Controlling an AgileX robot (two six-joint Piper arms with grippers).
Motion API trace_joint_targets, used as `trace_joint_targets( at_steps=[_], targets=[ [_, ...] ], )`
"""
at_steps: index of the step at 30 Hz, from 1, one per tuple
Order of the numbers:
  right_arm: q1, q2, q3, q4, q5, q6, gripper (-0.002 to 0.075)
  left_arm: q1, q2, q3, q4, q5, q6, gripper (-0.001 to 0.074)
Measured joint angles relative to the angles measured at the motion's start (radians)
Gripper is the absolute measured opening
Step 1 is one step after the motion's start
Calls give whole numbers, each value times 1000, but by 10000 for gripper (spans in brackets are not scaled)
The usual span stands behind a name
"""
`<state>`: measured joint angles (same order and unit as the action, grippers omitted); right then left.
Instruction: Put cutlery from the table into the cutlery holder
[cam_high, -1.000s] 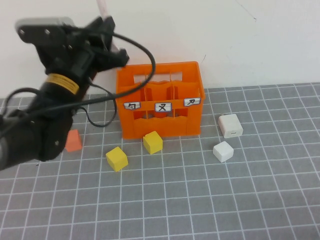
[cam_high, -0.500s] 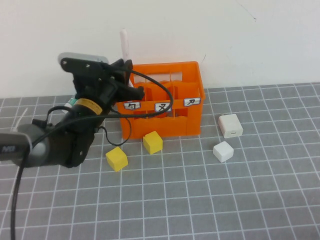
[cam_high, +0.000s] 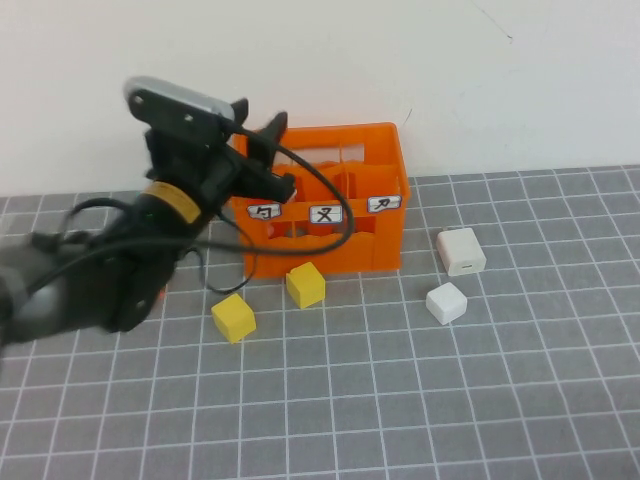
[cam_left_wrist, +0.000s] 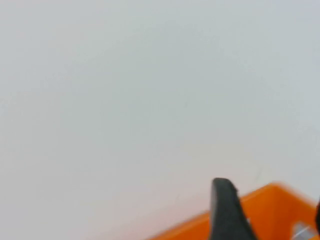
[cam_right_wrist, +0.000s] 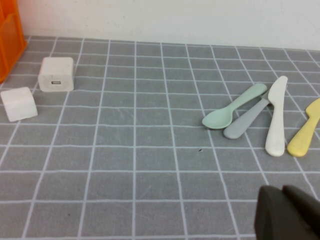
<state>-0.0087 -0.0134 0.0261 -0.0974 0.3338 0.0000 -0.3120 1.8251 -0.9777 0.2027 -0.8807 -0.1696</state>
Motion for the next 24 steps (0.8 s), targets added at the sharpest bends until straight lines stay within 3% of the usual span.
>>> trace_joint_targets(
  at_steps=[1, 5, 8, 16, 24],
  targets=[
    [0, 0, 0, 0, 0, 0, -3, 0, -40, 26, 7, 0, 3, 329],
    [0, 0, 0, 0, 0, 0, -3, 0, -280, 180, 9, 2, 7, 109],
    [0, 0, 0, 0, 0, 0, -3, 2, -460, 289, 17, 67, 9, 30],
    [0, 0, 0, 0, 0, 0, -3, 2, -840, 479, 145, 390, -20, 1],
    [0, 0, 0, 0, 0, 0, -3, 2, -1113, 612, 45, 687, -29, 0]
  ],
)
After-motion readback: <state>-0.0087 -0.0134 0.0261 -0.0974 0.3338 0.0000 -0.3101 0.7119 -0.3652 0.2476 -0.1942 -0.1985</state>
